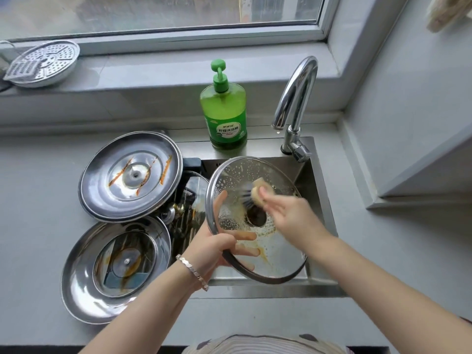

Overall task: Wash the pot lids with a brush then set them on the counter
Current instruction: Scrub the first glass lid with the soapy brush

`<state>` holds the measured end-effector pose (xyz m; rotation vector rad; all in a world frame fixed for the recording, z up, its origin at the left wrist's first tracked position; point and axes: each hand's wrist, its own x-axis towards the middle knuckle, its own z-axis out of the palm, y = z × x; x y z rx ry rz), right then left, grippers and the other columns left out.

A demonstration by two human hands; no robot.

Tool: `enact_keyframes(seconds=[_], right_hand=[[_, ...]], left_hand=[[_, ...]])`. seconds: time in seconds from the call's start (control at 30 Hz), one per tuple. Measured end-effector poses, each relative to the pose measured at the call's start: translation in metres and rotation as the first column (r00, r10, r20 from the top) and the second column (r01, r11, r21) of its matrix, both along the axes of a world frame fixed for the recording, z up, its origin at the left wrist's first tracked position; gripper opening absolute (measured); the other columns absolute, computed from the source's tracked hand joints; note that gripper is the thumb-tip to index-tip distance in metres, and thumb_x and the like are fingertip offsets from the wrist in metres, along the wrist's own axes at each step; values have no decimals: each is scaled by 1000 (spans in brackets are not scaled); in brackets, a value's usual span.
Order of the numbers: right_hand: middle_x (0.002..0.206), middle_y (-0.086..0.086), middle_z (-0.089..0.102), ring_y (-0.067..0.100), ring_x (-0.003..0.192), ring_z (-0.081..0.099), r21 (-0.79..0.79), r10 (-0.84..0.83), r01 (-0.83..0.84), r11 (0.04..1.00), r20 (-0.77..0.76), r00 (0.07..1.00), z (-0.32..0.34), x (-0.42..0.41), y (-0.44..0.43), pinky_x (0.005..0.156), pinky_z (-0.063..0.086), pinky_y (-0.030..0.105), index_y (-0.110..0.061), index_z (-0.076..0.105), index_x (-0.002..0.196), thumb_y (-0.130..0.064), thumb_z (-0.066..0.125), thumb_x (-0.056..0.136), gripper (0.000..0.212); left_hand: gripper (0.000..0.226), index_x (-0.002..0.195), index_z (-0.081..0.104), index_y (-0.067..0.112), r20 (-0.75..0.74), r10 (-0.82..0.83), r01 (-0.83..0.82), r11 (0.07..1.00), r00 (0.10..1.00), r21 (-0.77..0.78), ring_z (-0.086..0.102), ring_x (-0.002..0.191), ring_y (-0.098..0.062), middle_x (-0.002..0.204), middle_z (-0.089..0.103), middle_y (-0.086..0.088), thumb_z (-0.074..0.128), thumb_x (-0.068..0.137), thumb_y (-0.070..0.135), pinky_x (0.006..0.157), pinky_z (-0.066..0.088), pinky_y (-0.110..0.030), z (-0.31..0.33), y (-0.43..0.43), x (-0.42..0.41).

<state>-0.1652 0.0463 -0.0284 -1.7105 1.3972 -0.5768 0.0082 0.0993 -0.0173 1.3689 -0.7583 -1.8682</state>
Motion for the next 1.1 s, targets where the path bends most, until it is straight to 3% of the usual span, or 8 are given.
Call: enact_keyframes(seconds=[0.1,0.27,0.4,0.53,0.7,0.83,1.0,1.1], right_hand=[[109,13,68,28,92,63,31,-118,122,992,-122,986,-5,-11,-3,86,49,42,-28,54,130,-22,47,97,34],[103,13,69,29,91,64,-51,99,-96,994,55,994,12,22,27,86,50,41,-26,52,131,-20,49,96,36],[110,12,67,25,92,62,1,-240,241,971,-70,968,8,7,-20,83,49,30,-23,51,133,-19,47,97,36],[73,-1,59,6,50,44,-110,36,-28,994,72,997,29,42,11,48,37,15,-18,48,135,-14,44,98,37],[107,14,68,18,84,65,-67,-112,113,991,15,994,25,19,-20,78,53,34,-21,51,132,-16,47,97,36],[77,7,63,3,51,45,-122,100,-91,988,66,993,29,39,10,51,39,18,-19,48,135,-14,46,97,38],[99,13,69,24,84,65,-124,-32,44,991,92,995,21,19,-14,80,53,38,-18,49,133,-13,48,96,38],[74,0,58,12,61,52,-228,145,-138,964,15,989,18,28,7,59,44,19,-18,50,133,-18,45,97,37]], left_hand=[[94,125,29,55,6,-4,4,1000,1000,20,62,88,-53,98,66,-30,43,56,-6,66,58,-49,0,3,6],[82,119,47,45,-47,-11,12,1000,999,23,65,86,-48,109,63,-30,39,56,-8,55,57,-47,5,7,5],[91,123,30,53,-46,-29,32,998,998,53,63,85,-50,99,64,-34,39,56,-8,59,58,-48,9,9,2],[91,126,23,49,-89,-59,63,997,994,47,64,87,-49,102,64,-33,38,58,-9,59,57,-50,11,6,-1],[94,130,23,52,-54,-82,85,995,995,56,61,91,-54,100,65,-33,39,57,-5,84,35,-73,14,9,9],[89,126,30,48,-23,-94,95,994,995,45,65,88,-48,101,66,-30,39,57,-6,63,55,-57,14,6,10],[84,122,32,50,-26,-141,142,989,990,31,65,87,-47,101,66,-30,40,58,-5,70,50,-62,16,7,15],[82,125,38,43,-27,-141,141,990,990,-3,67,85,-45,98,69,-24,40,58,-5,66,53,-59,15,4,13]])
